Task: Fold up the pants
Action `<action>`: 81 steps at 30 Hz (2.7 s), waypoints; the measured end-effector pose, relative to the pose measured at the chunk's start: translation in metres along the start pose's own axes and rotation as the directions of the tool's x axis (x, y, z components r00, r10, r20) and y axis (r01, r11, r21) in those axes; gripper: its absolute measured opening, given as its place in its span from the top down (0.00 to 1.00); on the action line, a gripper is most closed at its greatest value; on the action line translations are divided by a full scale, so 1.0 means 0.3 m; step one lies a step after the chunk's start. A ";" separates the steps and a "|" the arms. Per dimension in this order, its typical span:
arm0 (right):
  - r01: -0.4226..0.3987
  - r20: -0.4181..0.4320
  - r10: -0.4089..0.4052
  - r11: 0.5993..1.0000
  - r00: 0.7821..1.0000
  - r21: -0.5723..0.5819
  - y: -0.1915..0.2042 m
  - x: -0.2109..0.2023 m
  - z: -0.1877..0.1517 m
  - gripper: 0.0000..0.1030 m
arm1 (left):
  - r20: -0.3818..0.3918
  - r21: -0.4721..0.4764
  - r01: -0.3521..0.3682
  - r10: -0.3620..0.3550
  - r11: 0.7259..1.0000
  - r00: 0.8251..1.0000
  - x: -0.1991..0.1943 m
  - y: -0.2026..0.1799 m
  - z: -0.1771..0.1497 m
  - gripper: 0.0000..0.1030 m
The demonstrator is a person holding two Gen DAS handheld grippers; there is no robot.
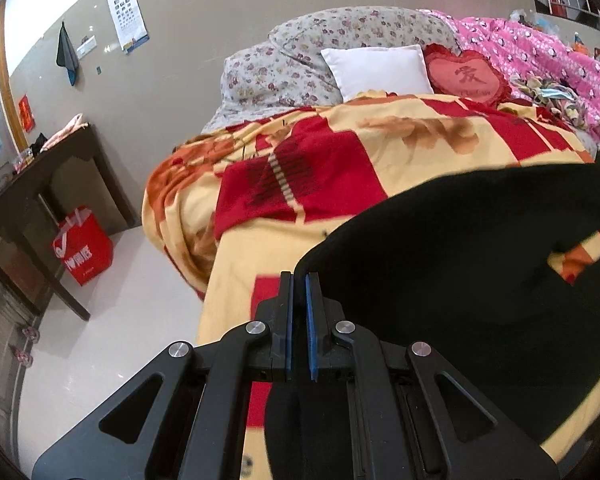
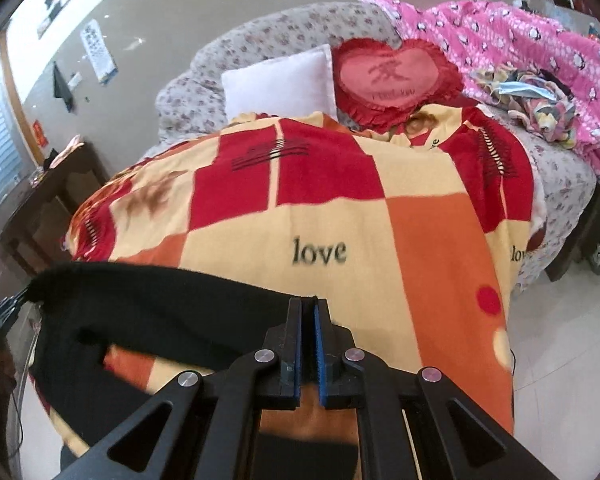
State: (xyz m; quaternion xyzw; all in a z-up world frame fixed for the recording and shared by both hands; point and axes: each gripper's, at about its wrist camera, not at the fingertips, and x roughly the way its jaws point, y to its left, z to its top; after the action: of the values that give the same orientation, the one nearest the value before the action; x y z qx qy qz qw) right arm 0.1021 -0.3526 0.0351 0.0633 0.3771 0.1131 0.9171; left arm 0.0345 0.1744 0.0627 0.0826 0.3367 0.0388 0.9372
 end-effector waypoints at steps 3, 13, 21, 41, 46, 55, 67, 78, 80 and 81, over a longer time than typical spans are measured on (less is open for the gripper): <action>0.003 0.020 -0.002 1.000 1.000 -0.025 0.007 -0.061 -0.074 0.95 | -0.019 -0.006 0.002 -0.002 1.000 1.000 -0.015 0.017 -0.067 0.96; 0.088 -0.014 -0.092 0.984 0.996 -0.152 0.048 -0.110 -0.335 0.95 | -0.062 -0.058 0.035 -0.039 0.998 0.997 -0.028 0.038 -0.231 0.92; 0.204 0.082 -0.200 0.978 0.976 -0.047 0.026 -0.229 -0.377 0.93 | -0.061 -0.284 0.057 -0.078 0.957 0.995 -0.094 0.192 -0.303 0.88; -0.097 0.188 0.112 0.992 0.976 -0.084 0.393 -0.170 -0.492 0.91 | 0.313 -0.784 0.556 -0.597 0.277 0.739 0.070 0.178 -0.347 0.56; -0.078 0.181 0.095 0.992 0.979 -0.096 0.414 -0.153 -0.497 0.91 | 0.404 -0.771 0.597 -0.556 0.222 0.727 0.042 0.202 -0.353 0.56; -0.107 0.231 0.094 0.993 0.969 0.046 0.311 -0.181 -0.488 0.91 | 0.405 -0.583 0.640 -0.503 0.501 0.763 -0.071 0.137 -0.257 0.56; -0.018 0.188 -0.072 0.899 0.980 0.439 -0.002 -0.287 -0.506 0.91 | 0.272 -0.635 0.491 -0.422 0.596 0.865 -0.013 0.120 -0.289 0.84; -0.283 0.182 0.218 0.688 0.959 0.668 -0.105 -0.142 -0.495 0.75 | 0.190 -0.614 0.411 -0.379 0.674 0.906 -0.009 0.096 -0.280 0.84; -0.256 0.168 0.194 0.670 0.966 0.697 -0.115 -0.122 -0.477 0.75 | 0.188 -0.622 0.412 -0.384 0.666 0.904 -0.008 0.101 -0.281 0.84; -0.231 0.147 0.180 0.664 0.973 0.712 -0.121 -0.112 -0.472 0.75 | 0.184 -0.628 0.412 -0.388 0.661 0.903 -0.006 0.104 -0.279 0.86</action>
State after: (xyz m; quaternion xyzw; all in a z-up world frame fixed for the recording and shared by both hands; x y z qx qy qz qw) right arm -0.0152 -0.3918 -0.0497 0.4655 0.3518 0.0558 0.8102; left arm -0.0209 0.2156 0.0059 -0.3246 0.2956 -0.0545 0.8968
